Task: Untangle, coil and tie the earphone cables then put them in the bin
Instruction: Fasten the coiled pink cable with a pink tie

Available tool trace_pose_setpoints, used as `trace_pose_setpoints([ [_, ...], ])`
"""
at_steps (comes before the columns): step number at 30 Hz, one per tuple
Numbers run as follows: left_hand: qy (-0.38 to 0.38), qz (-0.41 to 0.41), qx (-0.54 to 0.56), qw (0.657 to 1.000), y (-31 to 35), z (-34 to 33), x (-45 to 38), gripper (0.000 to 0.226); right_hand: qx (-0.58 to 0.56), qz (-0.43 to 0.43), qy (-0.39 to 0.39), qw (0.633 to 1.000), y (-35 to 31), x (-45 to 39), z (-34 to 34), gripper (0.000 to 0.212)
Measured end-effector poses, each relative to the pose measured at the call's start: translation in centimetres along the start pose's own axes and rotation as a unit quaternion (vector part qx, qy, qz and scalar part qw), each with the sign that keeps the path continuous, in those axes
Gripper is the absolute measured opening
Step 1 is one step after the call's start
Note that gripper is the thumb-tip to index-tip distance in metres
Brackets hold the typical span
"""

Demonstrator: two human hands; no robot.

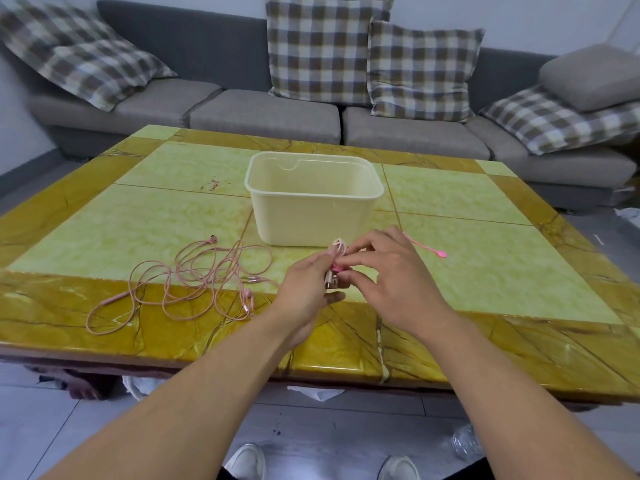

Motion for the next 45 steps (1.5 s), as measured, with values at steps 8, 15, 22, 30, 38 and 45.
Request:
trace_pose_setpoints([
  [8, -0.069, 0.013, -0.046, 0.996, -0.4, -1.0, 0.1, 0.042, -0.192, -0.246, -0.081, 0.946, 1.7, 0.1, 0.5, 0.030],
  [15, -0.143, 0.045, -0.048, 0.988, -0.3, -1.0, -0.2, 0.031, -0.325, -0.279, -0.095, 0.899, 2.4, 0.7, 0.7, 0.004],
  [22, -0.203, 0.078, -0.073, 0.973, -0.2, -0.8, 0.1, 0.033, -0.363, -0.316, -0.116, 0.869, 2.9, 1.0, 0.5, 0.005],
  [30, -0.149, 0.067, 0.013, 0.986, -0.4, -0.5, 0.0, 0.029, -0.351, -0.325, -0.059, 0.876, 2.7, 0.8, 0.1, 0.006],
  [38, -0.085, -0.034, -0.055, 0.994, -0.1, 0.7, -0.9, 0.019, -0.360, -0.336, -0.074, 0.867, 2.9, 0.8, -0.1, 0.003],
  [45, -0.037, -0.087, -0.023, 0.995, 0.1, 1.6, -1.6, 0.038, -0.393, -0.335, -0.063, 0.854, 3.4, 0.6, -0.3, 0.004],
])
Point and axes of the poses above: each hand's wrist, its own x-axis away from the middle knuckle, its own z-axis out of the back of the hand, y = z × x, the point moved 5 cm from there along -x, towards the middle knuckle, and after that the axes turned 15 degrees about -z, right-handed, at the moved point
